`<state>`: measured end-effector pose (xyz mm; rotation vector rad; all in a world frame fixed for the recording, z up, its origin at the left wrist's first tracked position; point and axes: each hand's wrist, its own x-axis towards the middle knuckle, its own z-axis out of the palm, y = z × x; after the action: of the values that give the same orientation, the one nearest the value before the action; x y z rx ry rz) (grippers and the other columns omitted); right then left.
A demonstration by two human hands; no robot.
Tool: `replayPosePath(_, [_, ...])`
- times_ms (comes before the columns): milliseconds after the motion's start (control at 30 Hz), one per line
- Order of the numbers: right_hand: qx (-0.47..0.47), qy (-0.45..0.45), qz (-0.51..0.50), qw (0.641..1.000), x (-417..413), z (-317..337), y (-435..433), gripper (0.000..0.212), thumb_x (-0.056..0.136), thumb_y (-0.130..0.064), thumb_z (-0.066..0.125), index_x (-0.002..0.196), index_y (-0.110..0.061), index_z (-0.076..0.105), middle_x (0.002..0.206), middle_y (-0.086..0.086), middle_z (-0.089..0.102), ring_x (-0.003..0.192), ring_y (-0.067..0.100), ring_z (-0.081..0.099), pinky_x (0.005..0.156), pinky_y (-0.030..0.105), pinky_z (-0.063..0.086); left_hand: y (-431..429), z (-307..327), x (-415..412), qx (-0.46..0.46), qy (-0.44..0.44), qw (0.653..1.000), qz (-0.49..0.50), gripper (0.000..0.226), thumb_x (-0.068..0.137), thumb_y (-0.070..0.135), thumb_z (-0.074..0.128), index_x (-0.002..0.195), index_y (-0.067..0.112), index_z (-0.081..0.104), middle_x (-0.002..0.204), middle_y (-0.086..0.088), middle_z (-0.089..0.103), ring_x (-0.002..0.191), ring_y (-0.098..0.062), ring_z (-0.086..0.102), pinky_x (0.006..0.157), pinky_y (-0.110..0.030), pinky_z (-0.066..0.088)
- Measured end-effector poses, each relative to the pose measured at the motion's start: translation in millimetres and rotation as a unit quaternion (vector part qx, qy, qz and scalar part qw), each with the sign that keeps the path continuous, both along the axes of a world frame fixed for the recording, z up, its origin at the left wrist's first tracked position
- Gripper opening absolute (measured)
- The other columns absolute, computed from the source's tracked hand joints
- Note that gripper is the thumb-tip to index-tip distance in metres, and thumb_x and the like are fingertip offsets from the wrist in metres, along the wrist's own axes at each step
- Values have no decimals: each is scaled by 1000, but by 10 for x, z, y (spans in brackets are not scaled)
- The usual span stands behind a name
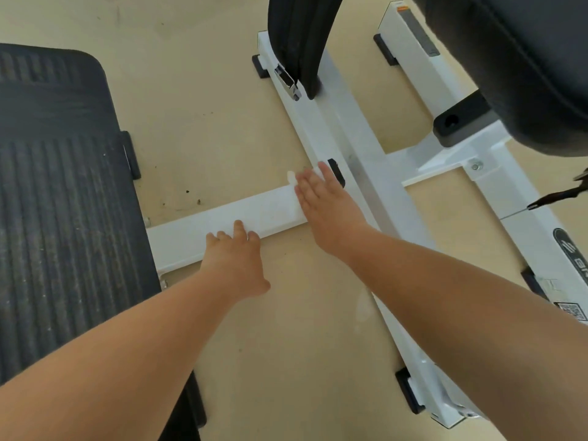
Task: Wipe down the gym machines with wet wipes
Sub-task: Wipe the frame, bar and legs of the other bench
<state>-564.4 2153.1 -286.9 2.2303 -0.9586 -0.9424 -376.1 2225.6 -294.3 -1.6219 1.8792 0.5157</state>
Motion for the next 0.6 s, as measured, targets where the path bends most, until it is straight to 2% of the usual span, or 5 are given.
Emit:
replayPosePath(133, [-23,-54,-7,998,-201,153,-82,68,104,-31,23,161,2,6,170,22,1,157,38,-4,123,62,-10,-51,35,-58,25,8,999,18,100,76,65,57,156,16,23,166,-15,3,139,-39,35,112,-47,30])
replayPosePath(300, [-37,-93,-59,993,-284,52,284,72,91,-17,4,155,8,-16,165,26,-23,153,40,-25,122,57,-17,-2,29,-3,27,12,1000,10,104,74,64,59,157,16,18,167,-14,-1,144,-38,28,116,-47,29])
replayPosePath(400, [-42,-106,-70,991,-308,69,249,72,90,-17,2,155,8,-18,164,27,-24,152,41,-26,121,58,-20,-10,47,0,33,19,999,9,108,73,64,59,159,16,14,167,-13,-5,147,-39,23,119,-48,25])
replayPosePath(533, [-18,-108,-79,991,-110,148,-221,78,99,-32,32,161,3,0,169,22,-6,156,39,-11,124,58,-13,-11,31,-1,36,15,999,8,112,72,64,58,160,15,9,167,-13,-8,148,-41,19,120,-49,21])
replayPosePath(600, [-3,-85,-91,992,13,156,-328,79,99,-36,37,161,1,6,168,22,7,156,40,-2,124,59,-11,-21,35,-16,38,19,999,14,112,73,64,58,160,15,8,167,-13,-8,149,-40,17,121,-49,20])
